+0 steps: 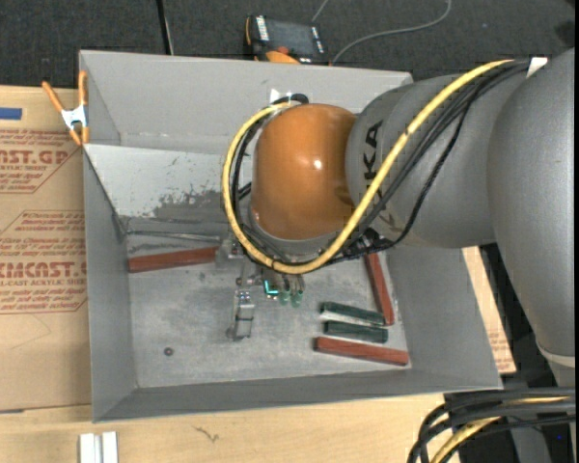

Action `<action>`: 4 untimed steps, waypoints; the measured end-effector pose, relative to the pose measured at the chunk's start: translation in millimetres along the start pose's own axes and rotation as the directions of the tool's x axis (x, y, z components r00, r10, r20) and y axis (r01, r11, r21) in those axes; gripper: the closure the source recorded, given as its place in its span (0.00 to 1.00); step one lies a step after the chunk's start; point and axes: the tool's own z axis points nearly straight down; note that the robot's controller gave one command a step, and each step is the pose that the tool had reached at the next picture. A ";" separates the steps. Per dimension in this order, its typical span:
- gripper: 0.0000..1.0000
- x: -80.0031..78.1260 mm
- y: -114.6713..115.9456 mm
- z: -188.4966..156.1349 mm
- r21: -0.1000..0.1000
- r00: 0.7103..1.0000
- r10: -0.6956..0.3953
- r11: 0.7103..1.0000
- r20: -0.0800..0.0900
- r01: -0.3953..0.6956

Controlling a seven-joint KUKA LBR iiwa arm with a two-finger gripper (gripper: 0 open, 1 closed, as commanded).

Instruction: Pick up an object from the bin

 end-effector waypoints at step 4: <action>1.00 22.3 -230.4 102.4 0.004 0.941 -0.339 0.941 0.011 0.339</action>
Offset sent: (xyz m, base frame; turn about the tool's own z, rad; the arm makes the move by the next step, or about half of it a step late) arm 0.0639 -0.1430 -0.0699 -0.2495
